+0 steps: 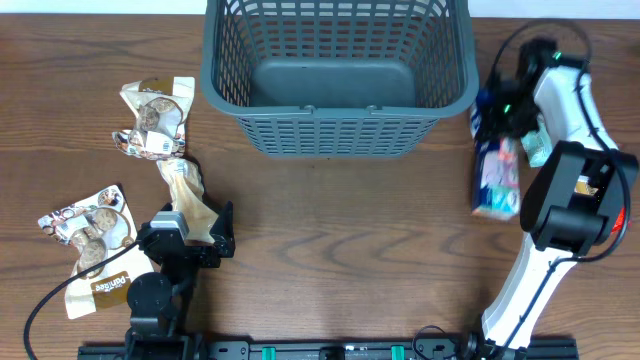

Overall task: Pack container
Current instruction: 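Lift the tissue bundle with the right gripper and drop it into the basket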

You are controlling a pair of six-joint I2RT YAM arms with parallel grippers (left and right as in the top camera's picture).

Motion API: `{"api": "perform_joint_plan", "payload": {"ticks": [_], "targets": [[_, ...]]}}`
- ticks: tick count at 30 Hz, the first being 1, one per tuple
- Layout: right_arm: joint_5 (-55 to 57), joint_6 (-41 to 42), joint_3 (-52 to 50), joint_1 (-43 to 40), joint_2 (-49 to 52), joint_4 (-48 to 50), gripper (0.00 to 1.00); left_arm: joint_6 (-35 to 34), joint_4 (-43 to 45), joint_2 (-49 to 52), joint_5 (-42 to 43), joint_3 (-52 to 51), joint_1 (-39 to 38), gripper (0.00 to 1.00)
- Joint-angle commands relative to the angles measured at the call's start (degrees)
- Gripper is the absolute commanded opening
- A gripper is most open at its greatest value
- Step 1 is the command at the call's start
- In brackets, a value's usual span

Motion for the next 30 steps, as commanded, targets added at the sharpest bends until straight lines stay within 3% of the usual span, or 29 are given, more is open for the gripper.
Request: {"api": "perform_joint_plan", "payload": {"ticks": [1, 8, 12, 21, 29, 30], "targets": [[-1.27, 2.71, 13.92, -0.31, -4.17, -1.40, 0.01, -0.33, -1.03, 0.00, -0.17, -0.09, -0.13, 0.99], [-1.57, 4.07, 33.64, 0.90, -9.81, -2.49, 0.01, -0.33, -2.27, 0.00, 0.66, -0.09, -0.13, 0.99], [-5.16, -1.29, 39.06, 4.35, -13.70, -2.21, 0.01, -0.33, -2.27, 0.00, 0.66, -0.09, -0.13, 0.99], [-13.05, -33.53, 40.74, 22.29, -18.75, 0.61, 0.01, -0.33, -2.27, 0.00, 0.66, -0.09, -0.13, 0.98], [-12.63, -60.85, 40.59, 31.43, -11.37, 1.22, 0.02, -0.33, -2.27, 0.00, 0.68, -0.09, -0.13, 0.99], [-13.14, -61.68, 40.59, 31.71, -9.55, 1.25, 0.08, -0.33, -2.27, 0.00, 0.68, -0.09, -0.13, 0.99]]}}
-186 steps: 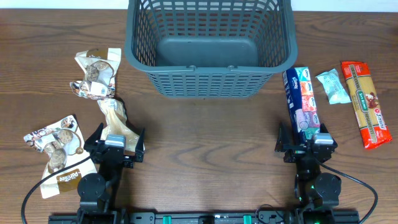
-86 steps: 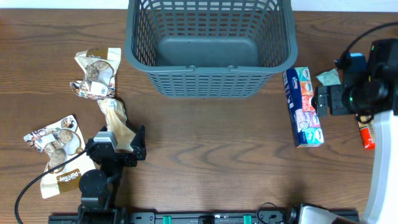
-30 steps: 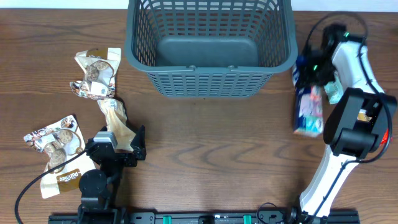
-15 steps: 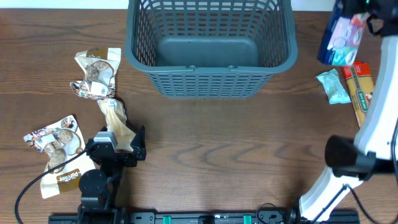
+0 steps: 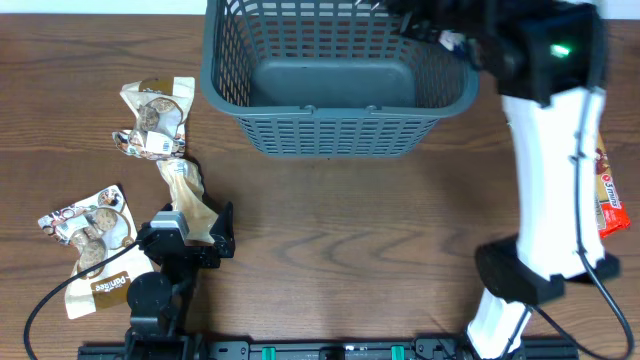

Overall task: Pack container
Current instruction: 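Lift the tissue bundle with the right gripper and drop it into the basket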

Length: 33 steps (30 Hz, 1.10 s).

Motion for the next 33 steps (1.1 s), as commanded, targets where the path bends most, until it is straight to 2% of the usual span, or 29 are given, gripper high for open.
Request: {"api": "perform_joint_plan", "payload": {"ticks": [1, 2, 6, 7, 9, 10, 15, 16, 19, 21, 23, 24, 29, 33], "targets": [[-1.18, -13.68, 0.33, 0.72, 5.84, 0.17, 0.12, -0.35, -1.51, 0.00, 0.68, -0.26, -0.13, 0.99], [-2.34, -13.42, 0.33, 0.72, 7.69, -0.02, 0.17, -0.35, -1.51, 0.00, 1.16, -0.26, -0.13, 0.99], [-6.45, -8.09, 0.33, 0.72, 15.43, -0.07, 0.17, -0.96, -1.53, 0.00, 1.70, -0.26, -0.13, 0.99], [-6.73, -6.71, 0.33, 0.72, 17.59, -0.07, 0.15, -0.96, -1.53, 0.00, 1.70, -0.26, -0.13, 0.99], [-6.69, -4.20, 0.33, 0.76, 21.49, -0.22, 0.02, -0.96, -1.53, 0.00, 1.70, -0.26, -0.13, 0.99], [-6.69, -3.50, 0.33, 0.76, 23.32, -0.46, 0.01, -0.96, -1.53, 0.00, 1.70, -0.26, -0.13, 0.99], [-6.49, -2.32, 0.33, 0.76, 29.40, -2.62, 0.12, -0.96, -1.53, 0.00, 1.70, -0.26, -0.13, 0.98], [-6.49, -2.32, 0.33, 0.76, 29.68, -3.15, 0.16, -0.96, -1.53, 0.00, 1.70, -0.26, -0.13, 0.99], [-6.49, -2.32, 0.33, 0.66, 30.03, -4.85, 0.45, -0.96, -1.55, 0.00, 1.70, -0.26, -0.13, 0.99], [-6.05, -2.29, 0.33, 0.52, 30.01, -4.94, 0.50, -0.96, -1.55, 0.00, 1.68, -0.26, -0.13, 0.99], [-6.08, -1.53, 0.37, 0.44, 29.75, -4.92, 0.77, -0.96, -1.57, 0.00, 1.68, -0.26, -0.13, 0.99], [-6.29, -0.74, 0.37, 0.46, 29.53, -4.79, 0.82, -0.96, -1.57, 0.00, 1.68, -0.26, -0.13, 0.98], [-9.40, 0.37, 0.61, 0.44, 25.62, -4.24, 0.98, -0.96, -1.99, 0.00, 1.68, -0.26, -0.13, 0.98], [-9.03, 1.36, 0.81, -0.28, 17.75, -3.48, 0.99, -0.96, -2.69, 0.00, 1.70, -0.26, -0.13, 0.98]]}}
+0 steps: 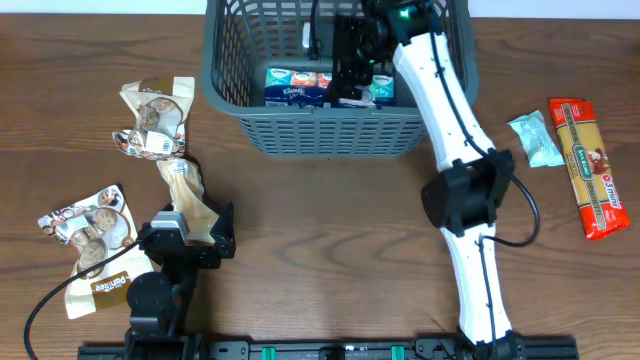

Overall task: Pack container
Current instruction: 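Lift the tissue bundle with the right gripper and drop it into the basket, then move the right gripper to the mint-green wipe pouch and grasp it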

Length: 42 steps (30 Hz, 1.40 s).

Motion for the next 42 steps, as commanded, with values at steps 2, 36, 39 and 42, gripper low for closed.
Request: {"api": "perform_joint_plan", "payload": {"ticks": [2, 36, 39, 42], "targets": [[0.09, 1.40, 1.57, -1.79, -14.47, 0.33, 0.99, -0.72, -2.19, 0.00, 1.27, -0.44, -0.13, 0.99], [8.61, 22.80, 1.11, -45.57, -3.41, -25.27, 0.99, -3.45, -2.29, 0.00, 1.25, -0.44, -0.13, 0.99], [11.85, 27.04, 1.11, -45.59, -0.90, -26.58, 0.99, -4.55, -2.29, 0.00, 1.25, -0.44, -0.13, 0.99], [16.81, 31.23, 1.09, -45.68, 0.48, -26.53, 0.99, -4.61, -2.29, 0.00, 1.25, -0.44, -0.13, 0.99]]}}
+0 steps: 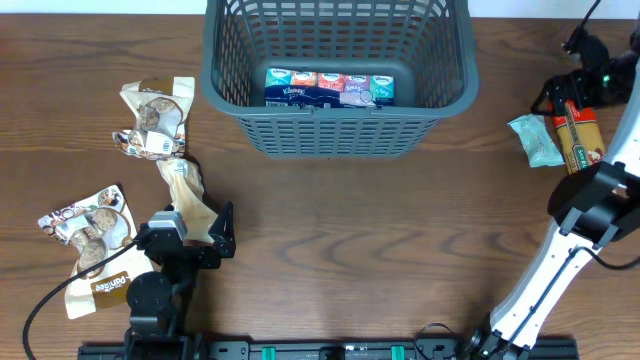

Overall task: Pack container
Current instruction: 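Move the right gripper to the mint-green wipe pouch and grasp it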

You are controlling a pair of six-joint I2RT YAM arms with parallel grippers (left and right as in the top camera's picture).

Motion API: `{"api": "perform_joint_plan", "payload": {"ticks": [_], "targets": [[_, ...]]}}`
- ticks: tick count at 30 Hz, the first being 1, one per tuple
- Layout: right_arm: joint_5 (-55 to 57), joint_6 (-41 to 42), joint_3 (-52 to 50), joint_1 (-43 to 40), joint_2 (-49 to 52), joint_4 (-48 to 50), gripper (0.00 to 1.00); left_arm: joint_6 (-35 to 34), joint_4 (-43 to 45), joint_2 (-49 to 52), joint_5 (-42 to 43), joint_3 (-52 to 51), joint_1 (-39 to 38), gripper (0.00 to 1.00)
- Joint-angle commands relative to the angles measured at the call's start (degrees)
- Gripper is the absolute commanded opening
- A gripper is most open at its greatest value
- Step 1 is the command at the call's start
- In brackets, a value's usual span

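Note:
The grey basket (338,120) stands at the back middle of the table. A tissue pack (330,87) lies flat on its floor. My right gripper (570,95) is at the far right, over the top end of a red pasta packet (582,140), with its fingers spread and nothing in them. A small teal packet (534,139) lies just left of the pasta. My left gripper (218,233) rests low at the front left beside a tan bag (186,192); its jaws do not show clearly.
Two cookie bags lie at the left, one at the back (153,118) and one nearer the front (88,228). A brown pouch (100,290) lies beside the left arm's base. The right arm rises along the right edge.
My right gripper was down inside the basket at the tissue pack. It is now out of the basket, at the far right over the pasta packet. The tissue pack stays in the basket.
The right gripper was first at the tissue pack on the right side of the table. Then it was above the basket's back rim with the pack. Then the pack lay in the basket under the gripper. Now the gripper is empty over the pasta. The left arm never moved.

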Motion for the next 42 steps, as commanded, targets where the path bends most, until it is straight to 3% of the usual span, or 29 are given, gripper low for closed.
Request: {"api": "perform_joint_plan", "payload": {"ticks": [1, 10, 31, 42], "targets": [[5.31, 5.29, 0.37, 0.00, 1.33, 0.02, 0.99, -1.42, -1.88, 0.00, 1.20, -0.61, -0.13, 0.99], [5.81, 7.56, -1.88, 0.57, 1.38, 1.88, 0.99, -1.40, -1.88, 0.00, -0.79, -0.61, -0.13, 0.99], [6.75, 7.80, -26.82, 1.86, 1.38, 19.61, 0.99, -1.40, -1.86, 0.00, -2.05, -0.61, -0.13, 0.99], [8.61, 11.41, -31.76, 3.15, 1.38, 25.51, 0.97, -1.42, -1.86, 0.00, -2.03, -0.61, -0.13, 0.99]]}}
